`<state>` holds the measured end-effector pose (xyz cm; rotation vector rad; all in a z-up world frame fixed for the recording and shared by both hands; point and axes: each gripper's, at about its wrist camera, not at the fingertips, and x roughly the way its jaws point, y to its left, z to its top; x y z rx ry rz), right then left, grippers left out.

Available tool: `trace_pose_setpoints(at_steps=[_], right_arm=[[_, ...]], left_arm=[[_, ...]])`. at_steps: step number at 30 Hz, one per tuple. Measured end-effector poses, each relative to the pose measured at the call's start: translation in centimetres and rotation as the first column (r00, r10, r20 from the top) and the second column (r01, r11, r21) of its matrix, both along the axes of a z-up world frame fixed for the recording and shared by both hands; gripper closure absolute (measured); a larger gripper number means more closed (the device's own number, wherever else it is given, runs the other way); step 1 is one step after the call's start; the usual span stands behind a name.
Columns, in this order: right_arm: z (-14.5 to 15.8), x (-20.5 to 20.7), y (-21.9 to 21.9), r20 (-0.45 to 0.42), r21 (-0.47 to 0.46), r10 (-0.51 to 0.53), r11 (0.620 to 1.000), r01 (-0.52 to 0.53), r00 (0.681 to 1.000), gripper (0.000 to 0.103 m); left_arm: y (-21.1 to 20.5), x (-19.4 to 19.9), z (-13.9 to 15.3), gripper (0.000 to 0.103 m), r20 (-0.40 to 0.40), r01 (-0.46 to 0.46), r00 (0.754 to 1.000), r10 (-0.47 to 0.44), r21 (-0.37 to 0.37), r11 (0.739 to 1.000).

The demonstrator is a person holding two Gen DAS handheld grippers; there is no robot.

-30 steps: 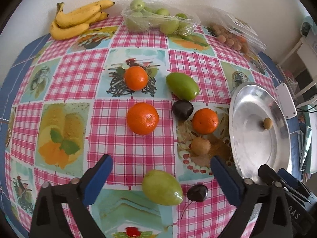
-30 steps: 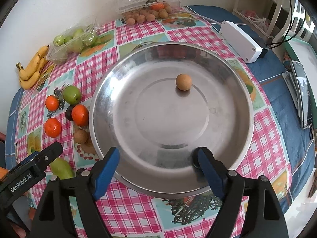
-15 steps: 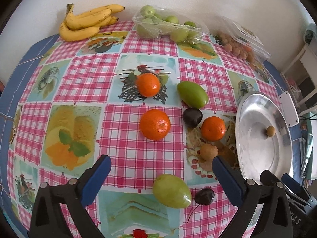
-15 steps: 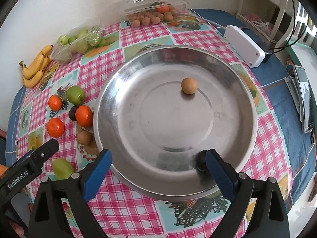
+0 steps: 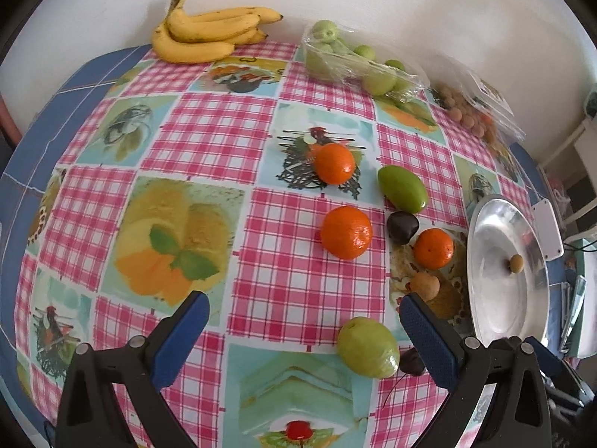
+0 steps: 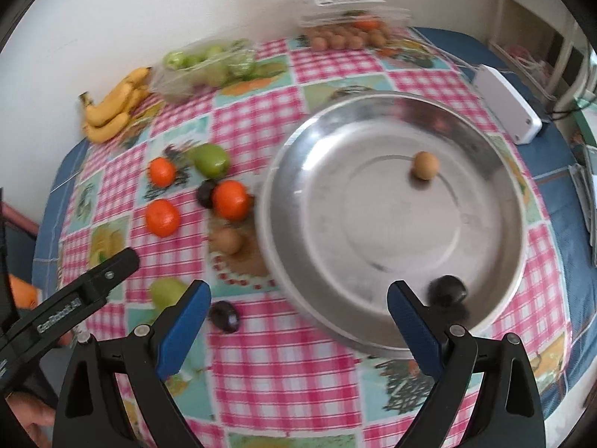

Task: Organize fruits
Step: 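Withdraw both tools from the plate and move the right tool toward another dark plum, then grasp the second dark plum with the right tool while the left tool grasps a green pear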

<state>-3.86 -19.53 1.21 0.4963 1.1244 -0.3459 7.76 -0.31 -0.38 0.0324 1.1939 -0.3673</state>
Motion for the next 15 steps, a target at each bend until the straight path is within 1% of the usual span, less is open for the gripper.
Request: trace_pose_setpoints(at_steps=[3,6,11,15], right_arm=[[0.5,0.3,1.1,0.009,0.001,0.033,0.999,-0.033,0.999,0.007],[0.6,0.4,1.9,-0.001,0.002,0.047,0.999,-0.047,0.999,0.007],[0.4,0.5,2.7,-0.010,0.048,0.062,0.997,-0.061,0.998,0.007],[0.1,0.5,3.5,-0.020,0.065,0.083,0.995,-0.082,0.996,0.007]], left_arm=[[0.4,-0.1,0.2,0.000,-0.005,-0.005,1.000,0.005,-0.004,1.000],[0.6,-0.2,0.5,0.000,-0.012,-0.003,1.000,0.003,-0.005,1.000],[1.0,-0.3,0.6,0.000,-0.028,-0.007,1.000,0.007,-0.007,1.000],[1.1,-0.4,0.5,0.000,-0.042,-0.008,0.999,0.008,-0.006,1.000]])
